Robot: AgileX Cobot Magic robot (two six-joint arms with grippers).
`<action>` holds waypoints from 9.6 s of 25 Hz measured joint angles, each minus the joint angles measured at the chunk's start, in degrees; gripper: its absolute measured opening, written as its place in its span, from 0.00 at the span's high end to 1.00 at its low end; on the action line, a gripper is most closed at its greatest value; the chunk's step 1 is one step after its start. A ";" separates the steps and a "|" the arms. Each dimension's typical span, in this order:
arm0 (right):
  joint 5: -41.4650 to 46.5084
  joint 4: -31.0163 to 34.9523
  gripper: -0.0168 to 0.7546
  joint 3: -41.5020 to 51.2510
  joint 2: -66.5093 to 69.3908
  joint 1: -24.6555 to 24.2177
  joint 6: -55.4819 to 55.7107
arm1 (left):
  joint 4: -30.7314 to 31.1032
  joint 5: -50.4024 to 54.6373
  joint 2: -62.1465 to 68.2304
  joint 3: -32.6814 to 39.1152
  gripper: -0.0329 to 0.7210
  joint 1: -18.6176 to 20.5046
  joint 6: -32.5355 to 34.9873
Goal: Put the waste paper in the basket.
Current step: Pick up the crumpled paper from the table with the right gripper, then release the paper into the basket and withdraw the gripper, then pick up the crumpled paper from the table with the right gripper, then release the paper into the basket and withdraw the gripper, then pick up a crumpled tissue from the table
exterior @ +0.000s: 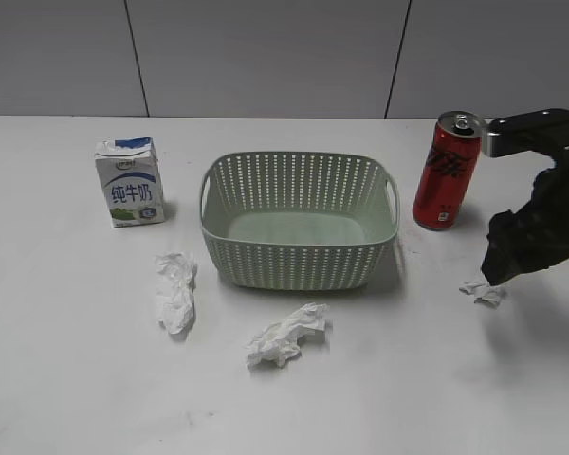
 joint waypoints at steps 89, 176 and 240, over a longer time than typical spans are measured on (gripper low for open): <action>15.85 8.24 0.21 -18.87 11.35 33.90 -40.05 | -0.02 -0.05 0.00 0.00 0.18 0.11 0.00; 7.58 -0.37 0.21 -49.65 19.07 19.23 4.88 | -0.02 -0.11 0.00 0.00 0.18 0.11 0.00; 10.52 -6.53 0.21 29.40 -88.86 -8.21 6.81 | -2.83 -3.69 68.33 -23.02 0.18 -20.54 3.94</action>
